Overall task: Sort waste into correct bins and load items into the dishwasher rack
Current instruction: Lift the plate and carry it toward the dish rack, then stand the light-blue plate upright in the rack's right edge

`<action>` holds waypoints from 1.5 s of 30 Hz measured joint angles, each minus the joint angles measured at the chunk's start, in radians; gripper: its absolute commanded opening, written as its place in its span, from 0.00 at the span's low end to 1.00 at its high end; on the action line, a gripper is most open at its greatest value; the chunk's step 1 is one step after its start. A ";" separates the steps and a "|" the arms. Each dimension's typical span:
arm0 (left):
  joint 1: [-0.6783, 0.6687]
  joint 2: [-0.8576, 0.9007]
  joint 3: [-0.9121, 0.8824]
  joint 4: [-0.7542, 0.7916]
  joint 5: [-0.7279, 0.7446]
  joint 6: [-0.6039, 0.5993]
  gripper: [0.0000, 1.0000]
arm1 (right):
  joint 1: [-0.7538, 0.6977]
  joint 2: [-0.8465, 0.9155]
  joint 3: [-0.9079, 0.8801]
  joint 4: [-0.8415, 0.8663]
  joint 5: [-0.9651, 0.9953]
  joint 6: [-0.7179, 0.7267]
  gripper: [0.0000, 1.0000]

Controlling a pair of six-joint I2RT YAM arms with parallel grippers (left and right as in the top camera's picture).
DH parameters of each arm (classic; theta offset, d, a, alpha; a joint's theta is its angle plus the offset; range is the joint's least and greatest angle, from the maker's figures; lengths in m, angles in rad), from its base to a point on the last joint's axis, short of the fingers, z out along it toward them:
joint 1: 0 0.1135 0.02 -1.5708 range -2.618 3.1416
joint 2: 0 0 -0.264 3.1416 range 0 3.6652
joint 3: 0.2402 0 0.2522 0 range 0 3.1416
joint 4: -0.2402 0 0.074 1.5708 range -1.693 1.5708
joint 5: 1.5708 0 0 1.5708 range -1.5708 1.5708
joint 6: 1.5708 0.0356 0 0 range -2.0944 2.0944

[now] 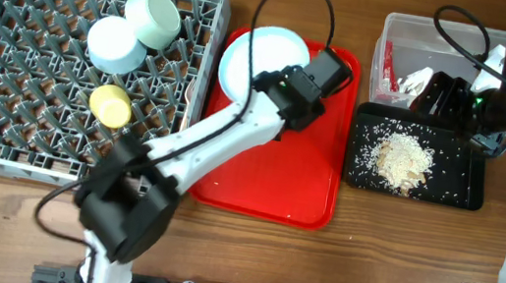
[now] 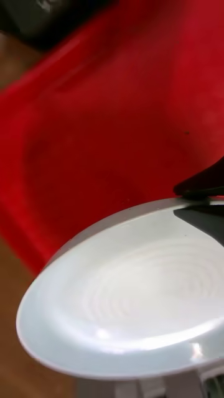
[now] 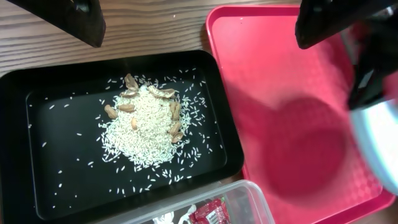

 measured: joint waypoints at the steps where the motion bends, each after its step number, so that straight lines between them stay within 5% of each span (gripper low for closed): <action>1: 0.000 -0.020 0.002 0.000 0.000 0.000 0.04 | 0.000 0.000 0.000 0.000 0.000 0.000 0.98; 11: 0.108 -0.182 0.002 0.008 0.066 -0.063 0.04 | 0.000 0.000 0.000 0.000 0.000 0.000 0.98; 26: 0.540 -0.294 0.005 0.018 0.747 -0.344 0.04 | 0.000 0.000 0.000 0.000 0.000 0.000 0.99; 40: 0.706 -0.180 0.005 0.006 1.035 -0.420 0.04 | 0.000 0.000 0.000 0.000 0.000 0.000 0.99; 43: 0.724 -0.162 0.005 -0.007 1.042 -0.420 0.20 | 0.000 0.000 0.000 0.000 0.000 0.000 0.98; 45: 0.739 -0.156 0.005 -0.025 1.032 -0.420 0.22 | 0.000 0.000 0.000 0.000 0.000 0.000 0.98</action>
